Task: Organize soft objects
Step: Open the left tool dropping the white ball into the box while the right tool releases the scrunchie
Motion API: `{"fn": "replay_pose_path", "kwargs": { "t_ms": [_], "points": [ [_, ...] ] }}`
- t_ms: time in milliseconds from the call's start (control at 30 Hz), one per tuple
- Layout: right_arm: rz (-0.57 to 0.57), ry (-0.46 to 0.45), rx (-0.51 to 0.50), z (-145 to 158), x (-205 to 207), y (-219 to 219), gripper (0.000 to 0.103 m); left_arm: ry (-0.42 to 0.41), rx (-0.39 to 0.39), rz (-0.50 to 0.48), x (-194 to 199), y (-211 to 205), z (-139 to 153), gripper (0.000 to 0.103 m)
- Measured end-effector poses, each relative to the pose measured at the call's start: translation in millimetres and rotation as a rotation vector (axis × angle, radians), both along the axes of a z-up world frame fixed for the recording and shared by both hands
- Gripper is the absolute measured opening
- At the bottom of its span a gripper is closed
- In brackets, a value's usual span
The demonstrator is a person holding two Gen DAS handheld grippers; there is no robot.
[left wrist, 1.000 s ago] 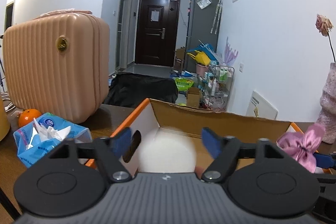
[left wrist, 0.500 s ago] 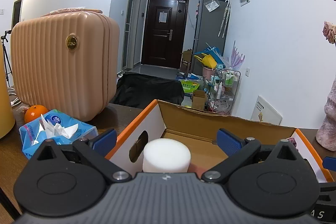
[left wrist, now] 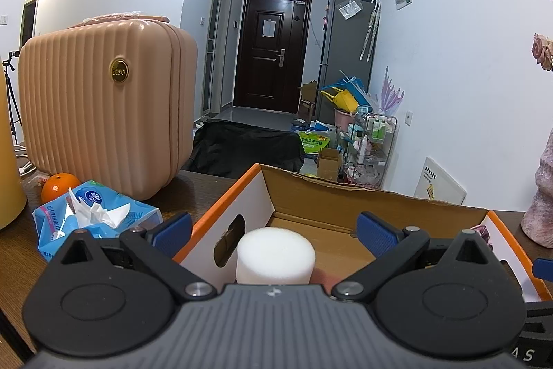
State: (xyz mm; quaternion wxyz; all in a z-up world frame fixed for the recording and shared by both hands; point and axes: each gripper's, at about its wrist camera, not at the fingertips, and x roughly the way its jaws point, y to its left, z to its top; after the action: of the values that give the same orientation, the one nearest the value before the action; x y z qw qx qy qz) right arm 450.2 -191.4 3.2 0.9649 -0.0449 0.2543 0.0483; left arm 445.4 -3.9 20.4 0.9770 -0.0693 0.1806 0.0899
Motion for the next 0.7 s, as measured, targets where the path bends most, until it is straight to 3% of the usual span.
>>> {"fn": "replay_pose_path", "kwargs": {
  "t_ms": [400, 700],
  "points": [
    [0.012, 0.01, 0.015, -0.7, -10.7, -6.3, 0.103, -0.004, -0.005, -0.005, -8.9, 4.3, -2.6, 0.103],
    [0.027, -0.053, -0.002, 2.7, -38.1, -7.8, 0.103, -0.018, 0.011, -0.008, -34.1, 5.2, -4.5, 0.103]
  ]
}}
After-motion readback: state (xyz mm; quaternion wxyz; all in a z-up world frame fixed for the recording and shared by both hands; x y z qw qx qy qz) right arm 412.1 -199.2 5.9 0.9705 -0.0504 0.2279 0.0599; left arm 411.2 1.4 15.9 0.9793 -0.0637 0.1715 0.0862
